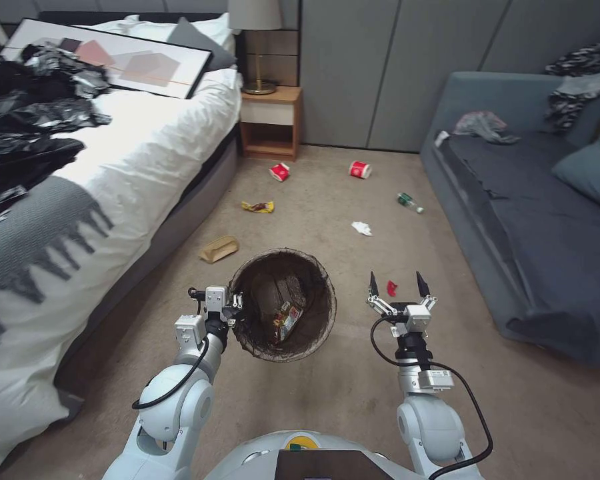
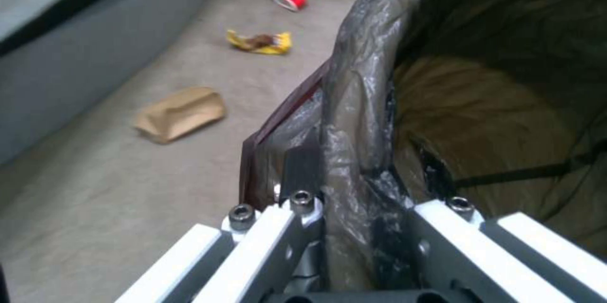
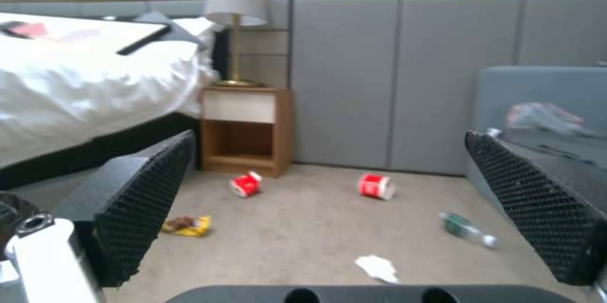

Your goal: Pick up the trash bin, then pick up the garbage from the floor and place it into the trash bin.

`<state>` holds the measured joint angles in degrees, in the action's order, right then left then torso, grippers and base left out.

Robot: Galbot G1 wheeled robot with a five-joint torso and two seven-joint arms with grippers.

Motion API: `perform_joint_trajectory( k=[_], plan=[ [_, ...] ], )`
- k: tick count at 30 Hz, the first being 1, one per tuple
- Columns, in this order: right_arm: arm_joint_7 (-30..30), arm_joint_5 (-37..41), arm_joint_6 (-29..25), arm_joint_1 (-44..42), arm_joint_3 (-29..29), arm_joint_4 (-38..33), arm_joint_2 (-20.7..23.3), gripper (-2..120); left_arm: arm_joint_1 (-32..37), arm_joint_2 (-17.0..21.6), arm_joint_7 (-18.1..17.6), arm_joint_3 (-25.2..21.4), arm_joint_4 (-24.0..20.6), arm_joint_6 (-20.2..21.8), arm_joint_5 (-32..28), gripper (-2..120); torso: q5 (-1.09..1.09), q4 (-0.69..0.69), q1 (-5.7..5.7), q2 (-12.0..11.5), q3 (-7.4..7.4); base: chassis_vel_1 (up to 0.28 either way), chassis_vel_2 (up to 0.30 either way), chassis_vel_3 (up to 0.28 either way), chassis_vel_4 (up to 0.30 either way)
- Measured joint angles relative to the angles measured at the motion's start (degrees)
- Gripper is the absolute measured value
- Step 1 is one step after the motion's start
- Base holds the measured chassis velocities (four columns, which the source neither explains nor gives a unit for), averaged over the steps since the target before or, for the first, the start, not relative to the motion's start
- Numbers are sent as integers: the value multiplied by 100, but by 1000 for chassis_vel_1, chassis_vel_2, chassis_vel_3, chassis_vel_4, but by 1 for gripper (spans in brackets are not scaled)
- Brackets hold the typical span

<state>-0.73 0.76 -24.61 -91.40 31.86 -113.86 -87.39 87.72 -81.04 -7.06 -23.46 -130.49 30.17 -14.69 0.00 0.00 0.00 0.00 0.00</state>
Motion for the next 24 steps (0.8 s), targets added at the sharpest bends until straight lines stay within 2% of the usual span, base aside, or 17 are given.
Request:
perform_joint_trajectory(
  k=[7,10,24],
  plan=[
    [-11,1,-69,50,36,48,-6,100,-10,-10,47,12,86,-289,39,0,0,0,0,0,0,60,69,69,65],
    [-11,2,-71,58,51,65,-1,100,-13,-10,54,35,88,-300,37,0,0,-3,0,0,0,0,0,0,0],
    [-184,39,25,64,114,91,-8,100,-13,24,51,40,85,-302,33,0,0,-1,0,0,0,0,0,0,0]
  ],
)
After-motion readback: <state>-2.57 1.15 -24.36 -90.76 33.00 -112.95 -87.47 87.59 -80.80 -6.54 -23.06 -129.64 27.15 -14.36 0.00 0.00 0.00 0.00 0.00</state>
